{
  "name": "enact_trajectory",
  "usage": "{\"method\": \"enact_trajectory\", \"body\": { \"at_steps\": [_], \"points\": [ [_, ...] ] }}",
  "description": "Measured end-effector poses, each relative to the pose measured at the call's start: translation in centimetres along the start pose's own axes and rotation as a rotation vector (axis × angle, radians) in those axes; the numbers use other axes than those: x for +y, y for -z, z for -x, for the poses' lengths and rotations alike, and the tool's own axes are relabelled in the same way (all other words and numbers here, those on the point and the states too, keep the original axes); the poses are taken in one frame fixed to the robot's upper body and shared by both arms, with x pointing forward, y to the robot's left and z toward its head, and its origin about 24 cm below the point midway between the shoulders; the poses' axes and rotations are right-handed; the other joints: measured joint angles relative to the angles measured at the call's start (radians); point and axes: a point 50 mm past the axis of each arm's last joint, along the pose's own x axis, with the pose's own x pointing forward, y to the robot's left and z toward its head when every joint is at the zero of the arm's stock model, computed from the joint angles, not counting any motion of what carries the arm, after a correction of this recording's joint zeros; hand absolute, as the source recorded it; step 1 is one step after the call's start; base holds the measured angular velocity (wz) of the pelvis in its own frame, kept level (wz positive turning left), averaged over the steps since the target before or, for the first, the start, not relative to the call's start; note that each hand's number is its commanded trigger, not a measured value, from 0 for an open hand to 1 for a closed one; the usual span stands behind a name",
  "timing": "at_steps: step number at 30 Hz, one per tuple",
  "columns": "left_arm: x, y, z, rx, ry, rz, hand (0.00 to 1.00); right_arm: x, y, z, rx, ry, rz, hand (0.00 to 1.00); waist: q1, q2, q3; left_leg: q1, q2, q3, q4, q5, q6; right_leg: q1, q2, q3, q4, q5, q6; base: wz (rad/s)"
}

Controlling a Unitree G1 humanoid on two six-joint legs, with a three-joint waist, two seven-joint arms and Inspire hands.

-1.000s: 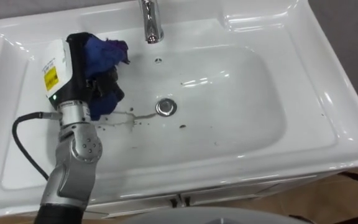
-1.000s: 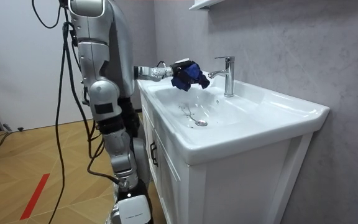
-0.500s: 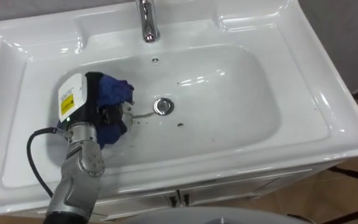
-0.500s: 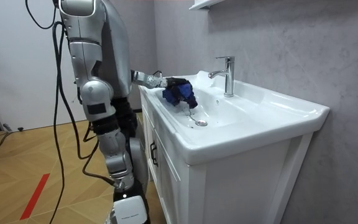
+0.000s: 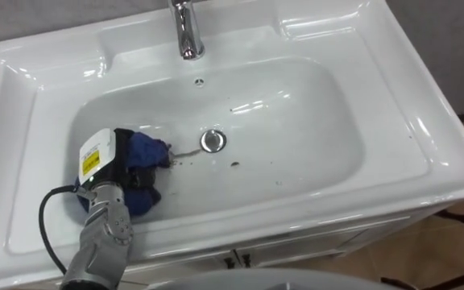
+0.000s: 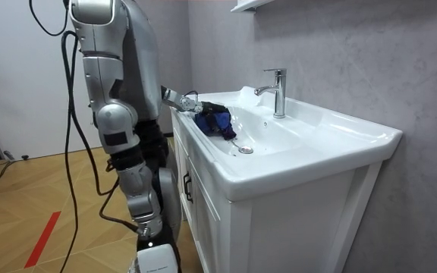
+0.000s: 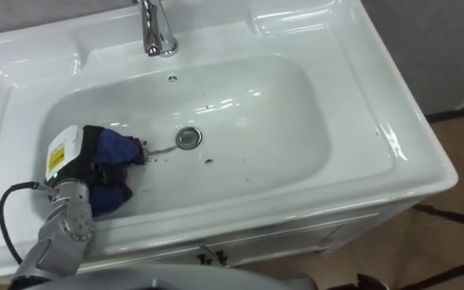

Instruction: Wipe basin

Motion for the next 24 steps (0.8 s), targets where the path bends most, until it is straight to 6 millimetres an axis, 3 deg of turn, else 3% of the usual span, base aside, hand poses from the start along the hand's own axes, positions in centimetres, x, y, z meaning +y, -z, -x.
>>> {"method": "enact_trajectory", "body": {
  "at_steps": [24],
  "points": [
    [-0.9, 0.2, -0.3, 0.002, 0.037, -0.098, 1.0, 0.0, 1.6, 0.1, 0.108, 0.008, 0.158, 0.0, -0.016, -0.002, 0.0006, 0.022, 0.0, 0.015, -0.014, 0.0, 0.0, 0.001, 0.0, 0.016, 0.002, -0.001, 0.001, -0.02]
  ]
}}
